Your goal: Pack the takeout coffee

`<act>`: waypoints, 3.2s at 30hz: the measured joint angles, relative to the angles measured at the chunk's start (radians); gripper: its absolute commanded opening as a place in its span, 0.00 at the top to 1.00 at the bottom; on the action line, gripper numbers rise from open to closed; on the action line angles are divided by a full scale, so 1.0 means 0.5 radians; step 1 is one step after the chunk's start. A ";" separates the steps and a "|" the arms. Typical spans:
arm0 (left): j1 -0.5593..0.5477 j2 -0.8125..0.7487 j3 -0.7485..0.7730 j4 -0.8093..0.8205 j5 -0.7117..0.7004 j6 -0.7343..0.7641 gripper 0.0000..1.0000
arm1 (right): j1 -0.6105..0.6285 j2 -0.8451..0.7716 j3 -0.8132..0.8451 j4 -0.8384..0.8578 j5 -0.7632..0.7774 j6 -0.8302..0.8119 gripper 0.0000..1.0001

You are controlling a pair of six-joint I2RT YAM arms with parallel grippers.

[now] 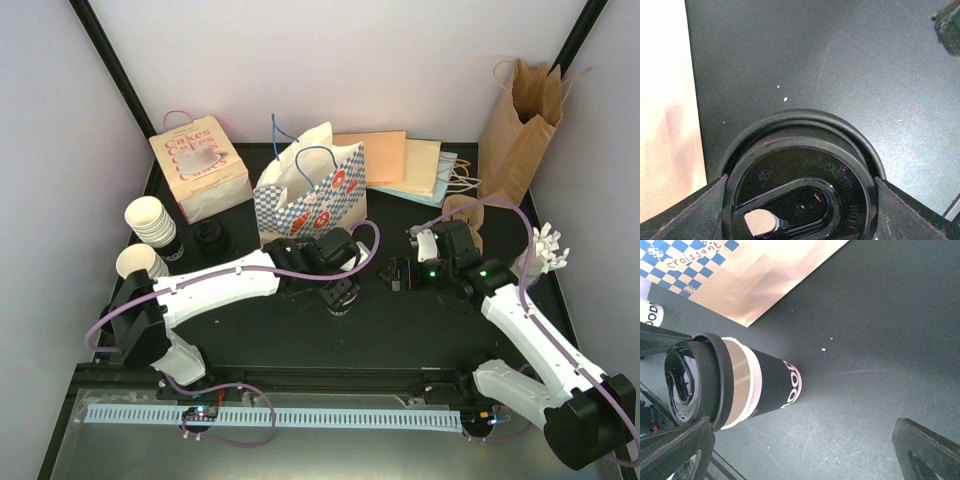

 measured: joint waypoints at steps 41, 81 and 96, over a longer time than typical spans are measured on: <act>-0.013 0.098 0.014 -0.048 -0.024 0.000 0.21 | 0.000 0.026 -0.118 0.085 -0.137 0.031 0.03; -0.011 0.055 0.211 -0.193 0.004 -0.040 0.01 | 0.000 0.238 -0.127 0.315 -0.385 0.099 0.24; 0.464 -0.720 -0.031 -0.095 0.098 -0.354 0.01 | 0.578 0.195 0.249 0.058 0.275 -0.011 0.11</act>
